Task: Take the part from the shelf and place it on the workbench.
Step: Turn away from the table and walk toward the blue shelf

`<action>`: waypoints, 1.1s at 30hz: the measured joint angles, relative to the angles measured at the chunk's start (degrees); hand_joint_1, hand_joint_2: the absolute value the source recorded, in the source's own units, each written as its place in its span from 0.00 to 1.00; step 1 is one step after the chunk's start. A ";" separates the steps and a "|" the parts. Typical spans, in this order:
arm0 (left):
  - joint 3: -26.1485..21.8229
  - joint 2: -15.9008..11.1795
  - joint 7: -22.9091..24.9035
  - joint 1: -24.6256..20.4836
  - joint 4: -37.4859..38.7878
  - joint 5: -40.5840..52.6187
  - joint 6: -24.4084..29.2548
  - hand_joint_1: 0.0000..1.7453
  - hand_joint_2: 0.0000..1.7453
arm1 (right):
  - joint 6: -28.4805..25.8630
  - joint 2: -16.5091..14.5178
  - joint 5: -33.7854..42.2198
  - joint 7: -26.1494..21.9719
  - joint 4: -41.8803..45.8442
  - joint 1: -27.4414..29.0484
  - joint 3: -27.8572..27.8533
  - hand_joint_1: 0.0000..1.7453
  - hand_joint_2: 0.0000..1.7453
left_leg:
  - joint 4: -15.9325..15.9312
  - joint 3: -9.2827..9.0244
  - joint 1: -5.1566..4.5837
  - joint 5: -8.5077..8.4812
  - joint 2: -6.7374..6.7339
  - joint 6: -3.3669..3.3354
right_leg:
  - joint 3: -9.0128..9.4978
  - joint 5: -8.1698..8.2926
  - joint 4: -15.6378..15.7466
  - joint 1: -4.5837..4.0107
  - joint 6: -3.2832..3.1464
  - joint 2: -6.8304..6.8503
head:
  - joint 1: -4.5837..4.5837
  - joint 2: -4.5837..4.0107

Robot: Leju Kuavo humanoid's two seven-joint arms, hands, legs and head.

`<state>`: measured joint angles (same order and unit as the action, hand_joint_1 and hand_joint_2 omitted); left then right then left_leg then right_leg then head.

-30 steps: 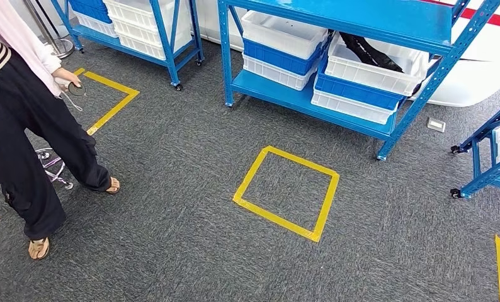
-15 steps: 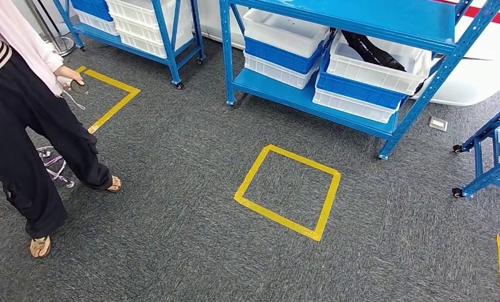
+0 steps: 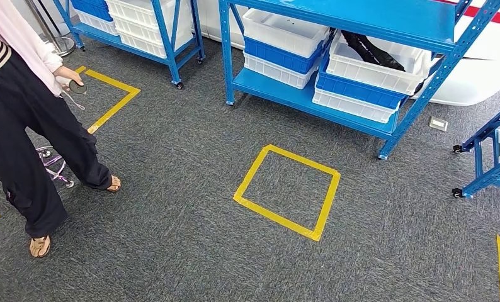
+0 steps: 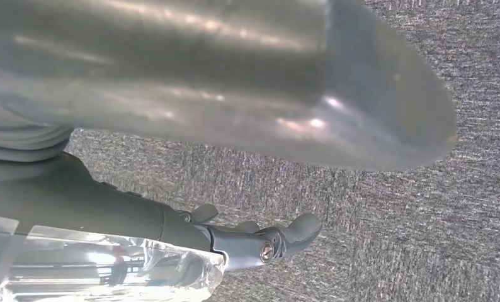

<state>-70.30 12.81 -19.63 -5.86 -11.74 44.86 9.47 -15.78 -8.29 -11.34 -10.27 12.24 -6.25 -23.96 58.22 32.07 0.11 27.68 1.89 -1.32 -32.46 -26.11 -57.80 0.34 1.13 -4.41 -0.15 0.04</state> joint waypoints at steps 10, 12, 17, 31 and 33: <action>-0.02 -0.54 -0.46 0.00 0.00 0.30 -2.07 0.00 0.00 | 0.15 0.01 0.04 -0.79 -0.02 0.35 0.00 0.00 0.00 | 0.09 0.13 -0.55 0.19 0.03 -0.64 | 0.10 0.18 0.15 0.76 0.66 -0.03 | 0.03 0.00; -0.02 -0.58 -0.42 -0.02 0.01 0.37 -1.91 0.00 0.00 | 0.15 0.01 0.04 -0.79 -0.05 0.55 0.00 0.00 0.00 | -0.29 -0.05 -0.57 0.13 -0.03 -1.16 | 0.21 0.64 -0.34 0.67 1.34 -0.01 | 0.01 0.00; -0.02 -0.44 -0.41 0.24 0.02 0.64 -1.63 0.00 0.00 | 0.09 0.23 -0.01 -0.73 -0.11 0.64 -0.02 0.00 0.00 | -1.04 -1.17 0.01 0.27 -1.22 -2.13 | -5.18 -3.92 -10.99 0.57 1.06 2.97 | -0.56 0.00; 0.03 -0.30 -0.91 0.47 0.02 0.75 -1.52 0.00 0.00 | 0.08 0.56 -0.24 -0.26 -0.28 1.16 -0.04 0.00 0.00 | 3.87 -1.57 1.61 2.69 -2.44 1.82 | 1.00 -1.90 -1.14 1.28 -0.19 4.33 | -0.51 0.00; 0.07 -0.23 -0.97 0.36 0.03 0.85 -1.52 0.00 0.00 | 0.07 0.66 -0.25 -0.08 -0.28 0.98 -0.04 0.00 0.00 | 11.00 3.23 1.64 3.94 -2.34 2.07 | 1.84 -2.59 -1.10 0.91 -1.15 4.29 | -0.43 0.00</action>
<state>-70.23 12.58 -20.59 -5.50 -11.70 45.71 7.95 -15.71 -7.63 -11.59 -10.35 11.96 -5.27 -24.00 69.22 35.30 1.75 31.62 -0.45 0.75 -30.62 -28.70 -58.89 1.26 -0.02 -0.12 -0.58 0.04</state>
